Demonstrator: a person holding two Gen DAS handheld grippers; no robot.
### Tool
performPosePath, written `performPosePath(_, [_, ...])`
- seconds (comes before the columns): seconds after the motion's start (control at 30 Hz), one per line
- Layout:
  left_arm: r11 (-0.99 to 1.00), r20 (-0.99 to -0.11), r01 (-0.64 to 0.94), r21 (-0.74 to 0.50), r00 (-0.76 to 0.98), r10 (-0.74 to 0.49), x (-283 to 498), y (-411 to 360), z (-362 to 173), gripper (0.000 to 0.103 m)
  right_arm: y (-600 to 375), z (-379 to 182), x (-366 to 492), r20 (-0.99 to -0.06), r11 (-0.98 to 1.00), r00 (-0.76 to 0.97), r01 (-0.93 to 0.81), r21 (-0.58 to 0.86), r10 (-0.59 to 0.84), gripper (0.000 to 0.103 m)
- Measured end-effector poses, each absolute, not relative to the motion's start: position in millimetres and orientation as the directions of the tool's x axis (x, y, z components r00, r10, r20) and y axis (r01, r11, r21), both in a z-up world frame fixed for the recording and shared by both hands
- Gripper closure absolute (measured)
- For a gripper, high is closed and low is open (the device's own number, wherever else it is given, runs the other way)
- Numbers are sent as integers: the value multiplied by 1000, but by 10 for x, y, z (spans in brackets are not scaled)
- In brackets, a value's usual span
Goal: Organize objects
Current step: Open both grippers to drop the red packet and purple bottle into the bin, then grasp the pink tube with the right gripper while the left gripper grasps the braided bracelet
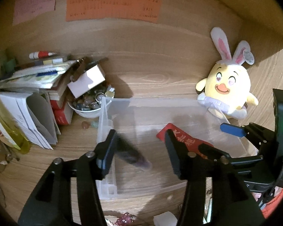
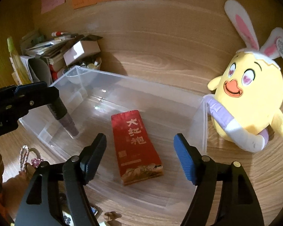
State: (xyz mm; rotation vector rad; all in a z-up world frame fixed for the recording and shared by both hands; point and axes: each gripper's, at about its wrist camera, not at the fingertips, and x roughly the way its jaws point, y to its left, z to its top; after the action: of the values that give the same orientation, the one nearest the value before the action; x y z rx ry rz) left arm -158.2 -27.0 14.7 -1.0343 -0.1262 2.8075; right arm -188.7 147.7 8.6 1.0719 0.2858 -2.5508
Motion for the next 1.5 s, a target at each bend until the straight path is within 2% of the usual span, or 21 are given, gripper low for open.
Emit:
performPosePath(0.13, [-989,-619,-109,-102,-771,149,-1499,-260,228,34,1493,149,-1841,-710,-919,-658,393,-39,-251,28])
performPosePath(0.2, [-989,-610,-111,-97,-778,147,-1445,-269,267,29,1524,180,-1801,-705,-923,-663,384,-32,-251,20])
performPosePath(0.43, [-989,-603,-117,-95,-783,150,-1278,-320,334,15,1665,269,-1632,-691,-931,-673,365,-2,-263,20])
performPosePath(0.63, [-990,-613,-116,-80,-777,140,-1097,-383,319,9,1777,329,-1438,-677,-937,-686,348,18,-268,18])
performPosePath(1.07, [-992,-686,-92,-92,-716,130,-749,-630,-14,8,1964,209,-958,-691,-946,-668,318,70,-276,16])
performPosePath(1.5, [-991,-765,-74,-112,-630,134,-518,-687,-480,8,2059,-222,-605,-776,-958,-577,259,124,-256,16])
